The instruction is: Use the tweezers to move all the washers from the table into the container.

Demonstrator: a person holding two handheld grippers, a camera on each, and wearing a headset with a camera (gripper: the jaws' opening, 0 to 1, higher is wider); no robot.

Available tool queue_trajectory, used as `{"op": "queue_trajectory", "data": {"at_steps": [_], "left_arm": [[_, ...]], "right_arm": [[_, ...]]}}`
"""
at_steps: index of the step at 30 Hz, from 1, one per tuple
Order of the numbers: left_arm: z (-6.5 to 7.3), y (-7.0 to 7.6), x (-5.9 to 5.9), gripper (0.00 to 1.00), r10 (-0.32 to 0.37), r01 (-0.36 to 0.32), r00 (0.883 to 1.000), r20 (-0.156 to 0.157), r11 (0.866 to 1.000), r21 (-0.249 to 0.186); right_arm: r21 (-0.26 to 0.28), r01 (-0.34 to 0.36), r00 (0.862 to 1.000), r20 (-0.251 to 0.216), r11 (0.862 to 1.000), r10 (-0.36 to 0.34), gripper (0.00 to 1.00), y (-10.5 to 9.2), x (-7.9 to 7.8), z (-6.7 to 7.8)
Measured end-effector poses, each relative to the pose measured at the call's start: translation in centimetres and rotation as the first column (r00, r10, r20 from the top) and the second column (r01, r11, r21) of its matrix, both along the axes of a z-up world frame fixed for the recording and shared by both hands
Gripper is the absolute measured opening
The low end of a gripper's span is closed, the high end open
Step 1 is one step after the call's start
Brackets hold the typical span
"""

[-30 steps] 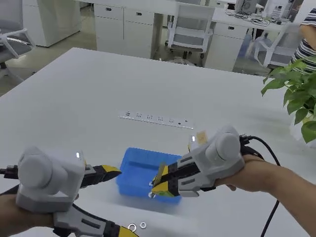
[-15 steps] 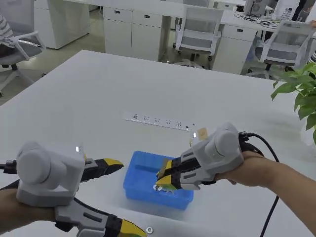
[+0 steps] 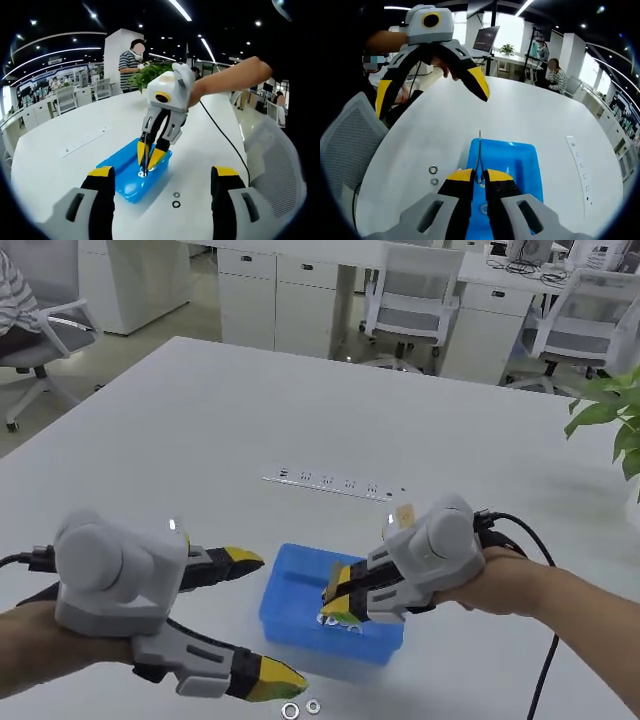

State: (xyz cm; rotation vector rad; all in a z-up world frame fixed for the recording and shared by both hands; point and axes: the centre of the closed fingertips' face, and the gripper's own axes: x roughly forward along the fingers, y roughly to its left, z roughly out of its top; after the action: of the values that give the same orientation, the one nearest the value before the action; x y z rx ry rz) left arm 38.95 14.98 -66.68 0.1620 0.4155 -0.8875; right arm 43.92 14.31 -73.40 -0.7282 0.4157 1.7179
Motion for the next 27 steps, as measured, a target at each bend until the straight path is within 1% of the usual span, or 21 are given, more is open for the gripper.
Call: {"op": "queue_trajectory", "data": {"at_steps": [6,10,12,15,17,18,19,22,23,27], "left_arm": [[-0.2,0.1,1.0,0.71,-0.015,0.015,1.0,0.0,1.0,0.015],[-0.3,0.1,1.9,0.62,-0.022,0.021,1.0,0.005,0.999,0.029],[-0.5,0.1,2.3,0.57,-0.023,0.023,1.0,0.003,0.999,0.034],[-1.0,0.1,2.9,0.52,-0.023,0.022,1.0,0.008,0.998,0.053],[-1.3,0.0,3.2,0.47,-0.025,0.025,1.0,0.002,0.998,0.061],[-1.5,-0.1,3.3,0.45,-0.026,0.026,1.0,0.005,0.997,0.066],[-1.6,-0.1,3.5,0.41,-0.029,0.028,0.999,0.015,0.997,0.077],[-2.1,-0.3,4.1,0.36,-0.03,0.028,0.999,0.016,0.995,0.091],[-2.2,-0.4,4.2,0.34,-0.034,0.032,0.999,0.018,0.995,0.095],[-2.3,-0.8,4.9,0.3,-0.041,0.039,0.999,0.022,0.994,0.1]], "right_arm": [[-0.013,-0.035,0.999,0.012,0.999,0.035,0.1,0.3,0.2,-1.0],[-0.018,-0.042,0.999,0.005,0.999,0.042,0.1,0.5,0.3,-1.4],[-0.019,-0.046,0.999,0.0,0.999,0.046,0.1,0.6,0.2,-1.6],[-0.025,-0.048,0.999,-0.001,0.999,0.048,0.1,0.6,0.4,-2.1],[-0.029,-0.051,0.999,-0.003,0.998,0.051,0.1,0.5,0.4,-2.3],[-0.029,-0.053,0.999,-0.003,0.998,0.053,0.1,0.5,0.4,-2.4],[-0.029,-0.053,0.999,-0.005,0.998,0.053,0.1,0.5,0.5,-2.4],[-0.033,-0.057,0.998,-0.006,0.998,0.057,0.1,0.4,0.6,-2.7],[-0.026,-0.057,0.998,-0.01,0.998,0.057,0.1,0.5,0.6,-2.6],[-0.021,-0.055,0.998,-0.014,0.998,0.055,0.1,0.7,0.8,-2.6]]}}
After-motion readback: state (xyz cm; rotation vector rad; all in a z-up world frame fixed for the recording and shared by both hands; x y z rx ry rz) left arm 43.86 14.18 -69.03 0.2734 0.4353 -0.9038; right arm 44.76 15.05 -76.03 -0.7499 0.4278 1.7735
